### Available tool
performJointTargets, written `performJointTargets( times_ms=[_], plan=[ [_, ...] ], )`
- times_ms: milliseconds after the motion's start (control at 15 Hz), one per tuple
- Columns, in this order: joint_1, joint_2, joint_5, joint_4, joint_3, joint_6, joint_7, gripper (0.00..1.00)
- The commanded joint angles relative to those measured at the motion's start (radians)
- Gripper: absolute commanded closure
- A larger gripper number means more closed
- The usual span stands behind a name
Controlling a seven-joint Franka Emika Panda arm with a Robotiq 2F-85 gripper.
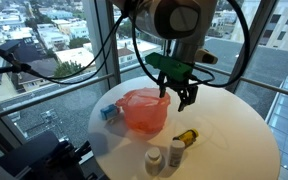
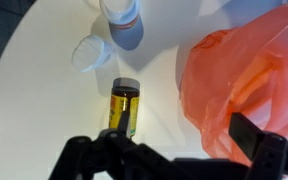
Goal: Take the black bottle out of the carrier bag
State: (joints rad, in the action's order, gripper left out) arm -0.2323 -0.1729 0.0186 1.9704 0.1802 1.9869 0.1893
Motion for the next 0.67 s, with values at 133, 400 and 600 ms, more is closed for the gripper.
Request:
performJointTargets(
  times_ms=[133, 400, 600],
  plan=[
    [0.028, 0.136, -0.054, 0.055, -0.001, -0.086, -0.054, 0.00],
    [0.050, 0.208, -0.040, 0.079, -0.011, -0.111, -0.049, 0.00],
    [0.074, 0.261, -0.031, 0.110, -0.024, -0.115, -0.044, 0.00]
  ],
)
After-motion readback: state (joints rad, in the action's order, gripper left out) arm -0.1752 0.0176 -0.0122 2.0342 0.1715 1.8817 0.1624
